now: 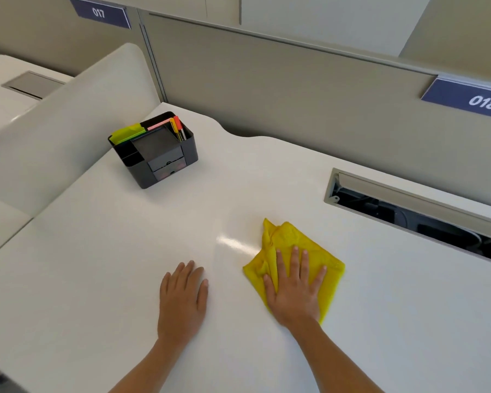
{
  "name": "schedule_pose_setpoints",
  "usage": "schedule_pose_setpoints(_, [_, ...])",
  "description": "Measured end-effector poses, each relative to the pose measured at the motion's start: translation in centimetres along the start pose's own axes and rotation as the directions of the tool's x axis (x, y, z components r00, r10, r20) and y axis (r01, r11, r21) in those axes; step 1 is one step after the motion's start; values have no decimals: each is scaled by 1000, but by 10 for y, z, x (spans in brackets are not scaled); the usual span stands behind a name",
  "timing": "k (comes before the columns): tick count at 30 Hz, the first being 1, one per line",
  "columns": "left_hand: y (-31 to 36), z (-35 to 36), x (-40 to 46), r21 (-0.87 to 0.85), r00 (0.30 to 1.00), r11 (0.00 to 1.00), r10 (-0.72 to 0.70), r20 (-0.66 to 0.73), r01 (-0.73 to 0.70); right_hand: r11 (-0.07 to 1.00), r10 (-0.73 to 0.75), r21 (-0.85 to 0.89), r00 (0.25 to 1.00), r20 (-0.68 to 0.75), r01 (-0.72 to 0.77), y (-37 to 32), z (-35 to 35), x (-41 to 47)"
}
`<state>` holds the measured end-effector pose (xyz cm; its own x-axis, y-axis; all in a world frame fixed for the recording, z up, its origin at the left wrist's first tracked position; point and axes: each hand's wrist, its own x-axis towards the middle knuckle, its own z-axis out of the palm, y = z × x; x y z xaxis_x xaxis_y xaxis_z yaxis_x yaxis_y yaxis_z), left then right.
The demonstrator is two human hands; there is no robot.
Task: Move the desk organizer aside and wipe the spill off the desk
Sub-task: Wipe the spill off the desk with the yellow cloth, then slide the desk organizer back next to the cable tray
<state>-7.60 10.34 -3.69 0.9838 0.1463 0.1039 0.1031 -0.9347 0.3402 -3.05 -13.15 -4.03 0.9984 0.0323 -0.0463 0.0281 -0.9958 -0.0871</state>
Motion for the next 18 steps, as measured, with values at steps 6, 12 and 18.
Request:
schedule_pose_setpoints(6, [2, 1, 3, 11, 999, 1000, -11, 33, 10, 1000, 31, 4, 999, -23, -31, -12, -1, 33])
schedule_pose_setpoints(12, [-4, -2, 15, -73, 994, 997, -2, -113, -6, 999, 43, -6, 999, -7, -43, -14, 0, 40])
schedule_pose_setpoints(18, [-20, -31, 102, -349, 914, 913, -312, -258, 213, 999, 39, 2, 999, -26, -39, -14, 0, 40])
